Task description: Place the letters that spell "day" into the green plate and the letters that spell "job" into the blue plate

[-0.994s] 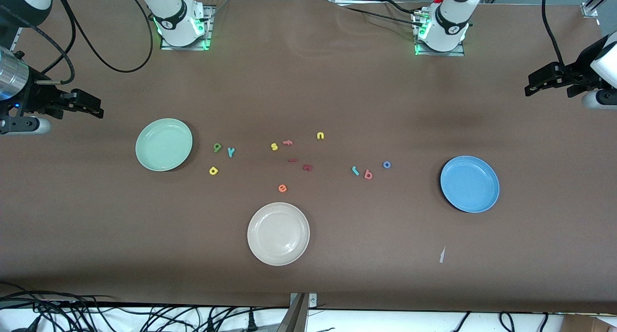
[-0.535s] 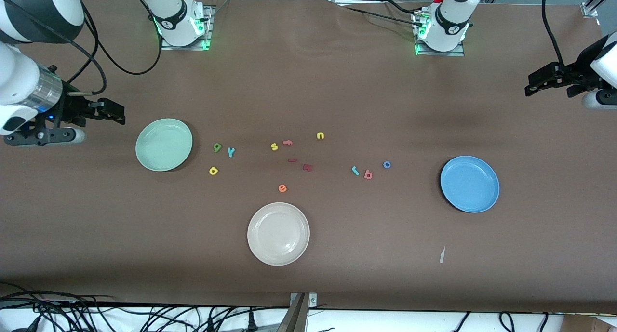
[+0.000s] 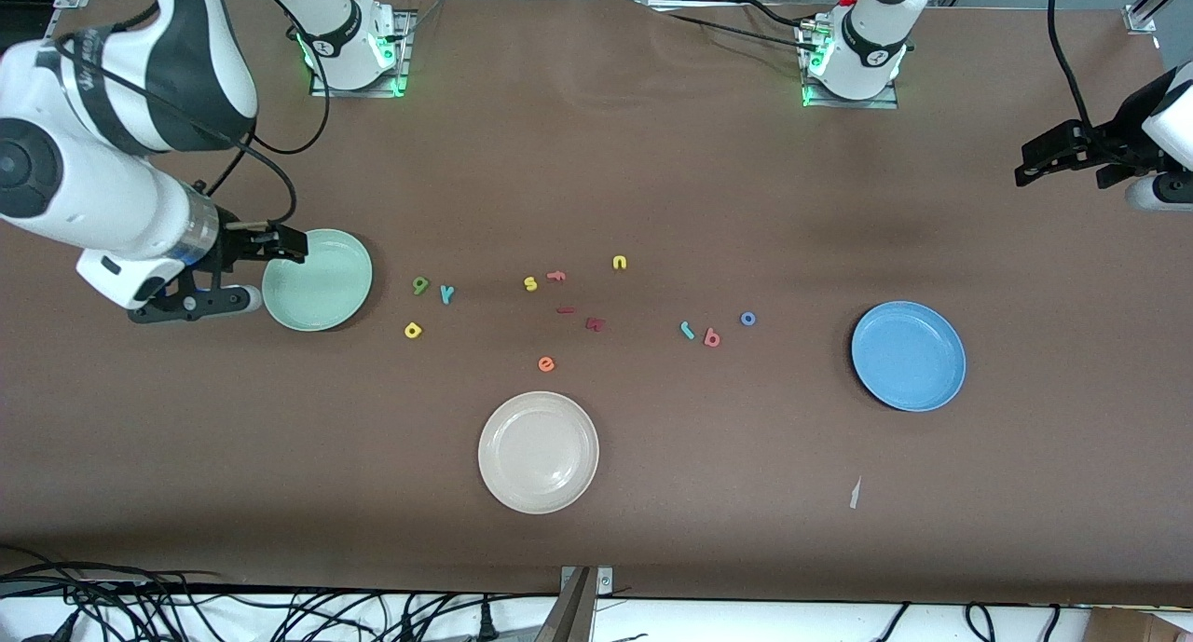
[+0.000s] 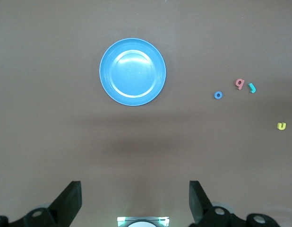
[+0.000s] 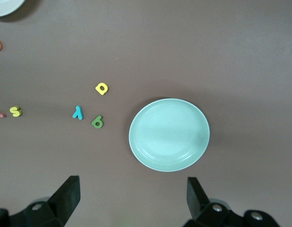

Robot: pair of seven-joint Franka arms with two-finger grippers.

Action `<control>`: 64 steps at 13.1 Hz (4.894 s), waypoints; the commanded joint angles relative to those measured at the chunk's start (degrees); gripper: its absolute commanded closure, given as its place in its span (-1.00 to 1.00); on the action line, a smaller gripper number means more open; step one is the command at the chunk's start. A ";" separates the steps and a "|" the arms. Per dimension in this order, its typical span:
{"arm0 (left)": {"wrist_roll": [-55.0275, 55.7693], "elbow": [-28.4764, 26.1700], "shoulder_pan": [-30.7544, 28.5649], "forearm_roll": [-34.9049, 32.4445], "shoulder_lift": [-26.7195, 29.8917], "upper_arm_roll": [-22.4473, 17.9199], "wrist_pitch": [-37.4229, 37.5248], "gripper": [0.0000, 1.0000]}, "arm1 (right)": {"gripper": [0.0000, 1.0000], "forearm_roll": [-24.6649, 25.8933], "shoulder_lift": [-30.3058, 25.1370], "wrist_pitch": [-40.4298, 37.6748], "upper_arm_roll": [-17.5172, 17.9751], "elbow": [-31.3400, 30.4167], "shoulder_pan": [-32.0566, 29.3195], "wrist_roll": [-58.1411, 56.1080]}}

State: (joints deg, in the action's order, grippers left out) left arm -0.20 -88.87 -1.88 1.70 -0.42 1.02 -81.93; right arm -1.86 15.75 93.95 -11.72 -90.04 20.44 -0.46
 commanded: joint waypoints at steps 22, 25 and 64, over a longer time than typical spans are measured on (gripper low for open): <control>0.47 -0.78 -0.32 0.68 0.86 0.12 -0.60 -1.00 | -1.00 -1.74 -0.64 40.77 8.82 -32.12 4.08 10.92; 0.47 -0.78 -0.32 0.68 0.86 0.12 -0.60 -1.00 | -1.00 -2.18 1.12 46.13 10.31 -34.32 4.08 11.62; 1.43 -14.21 13.47 5.50 -17.76 0.91 -35.88 -0.98 | 0.63 -4.03 12.81 50.36 13.57 -29.93 3.99 2.74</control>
State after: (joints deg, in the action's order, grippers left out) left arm 0.51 -98.46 10.16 4.80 -18.07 2.59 -111.19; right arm -5.05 27.48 144.34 1.35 -121.15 24.61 3.50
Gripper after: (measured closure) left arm 0.009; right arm 0.811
